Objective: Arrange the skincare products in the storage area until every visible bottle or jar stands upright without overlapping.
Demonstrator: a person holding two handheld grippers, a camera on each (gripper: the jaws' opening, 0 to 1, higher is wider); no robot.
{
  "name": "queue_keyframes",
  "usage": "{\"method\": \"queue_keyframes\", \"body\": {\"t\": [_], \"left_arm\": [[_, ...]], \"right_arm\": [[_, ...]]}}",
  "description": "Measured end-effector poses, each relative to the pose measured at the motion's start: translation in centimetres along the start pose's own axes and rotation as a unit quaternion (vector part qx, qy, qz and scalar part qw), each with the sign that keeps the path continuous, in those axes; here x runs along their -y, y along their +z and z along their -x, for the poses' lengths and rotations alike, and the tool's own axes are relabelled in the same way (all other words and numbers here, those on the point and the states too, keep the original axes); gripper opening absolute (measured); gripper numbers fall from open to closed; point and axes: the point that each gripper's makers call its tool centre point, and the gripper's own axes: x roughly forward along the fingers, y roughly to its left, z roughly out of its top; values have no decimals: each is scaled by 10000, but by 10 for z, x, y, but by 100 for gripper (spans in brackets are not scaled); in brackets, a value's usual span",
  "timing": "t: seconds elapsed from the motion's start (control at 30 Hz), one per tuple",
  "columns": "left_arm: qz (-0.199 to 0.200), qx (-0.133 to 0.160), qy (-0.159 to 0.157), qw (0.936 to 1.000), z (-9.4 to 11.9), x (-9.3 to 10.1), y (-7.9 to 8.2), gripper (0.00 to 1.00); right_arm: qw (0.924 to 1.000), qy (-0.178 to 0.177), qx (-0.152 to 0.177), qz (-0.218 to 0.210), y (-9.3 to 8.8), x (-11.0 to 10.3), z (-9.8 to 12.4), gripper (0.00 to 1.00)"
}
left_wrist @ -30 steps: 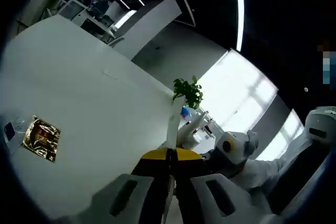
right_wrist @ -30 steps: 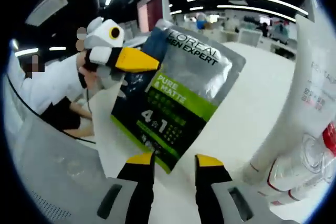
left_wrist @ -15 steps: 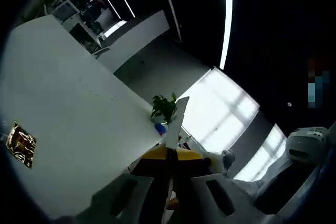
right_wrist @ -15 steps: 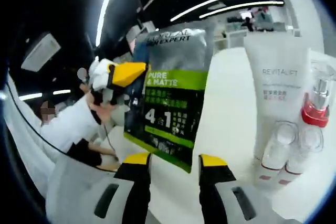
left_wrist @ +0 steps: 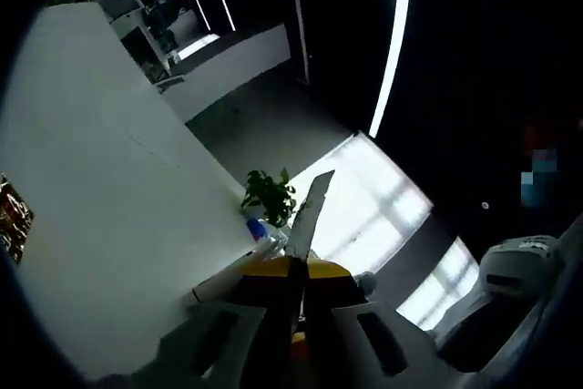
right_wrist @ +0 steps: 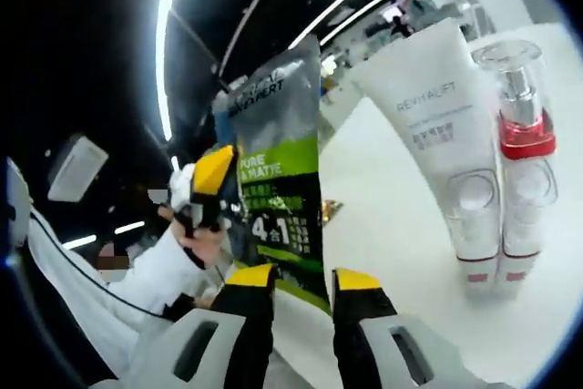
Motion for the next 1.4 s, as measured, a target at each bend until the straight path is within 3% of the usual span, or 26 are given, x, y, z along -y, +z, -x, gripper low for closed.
{"method": "queue_keyframes", "body": {"t": [0.07, 0.43, 0.73, 0.83, 0.93, 1.1, 1.2, 1.33, 1.4], "left_arm": [[61, 49, -28, 10000, 0, -2, 0, 0], [200, 123, 478, 9986, 6, -36, -3, 0], [-53, -252, 1032, 9943, 1, -66, -16, 0], [-472, -707, 1501, 9850, 4, -86, -28, 0], [-712, -964, 1689, 9783, 2, -95, -36, 0], [-1329, -1483, 2069, 9579, 1, -112, -47, 0], [-1422, -1562, 2111, 9544, -4, -113, -51, 0], [-1933, -1917, 2382, 9323, -1, -129, -53, 0], [-2077, -2025, 2459, 9249, -1, -137, -55, 0]], "right_arm": [[10000, 22, 27, -60, 1, -1, 1, 14], [9999, -146, -35, -83, -2, 2, 2, 0], [9981, -510, -334, 86, -10, 18, -1, 0], [9952, -705, -636, 223, -19, 29, -3, 0], [9924, -809, -825, 411, -26, 35, -6, 0], [9900, -933, -955, 460, -29, 43, -9, 0], [9881, -1021, -1016, 542, -33, 47, -9, 0], [9873, -1092, -1043, 491, -35, 56, -11, 0], [9856, -1164, -1114, 521, -38, 62, -11, 0]]}}
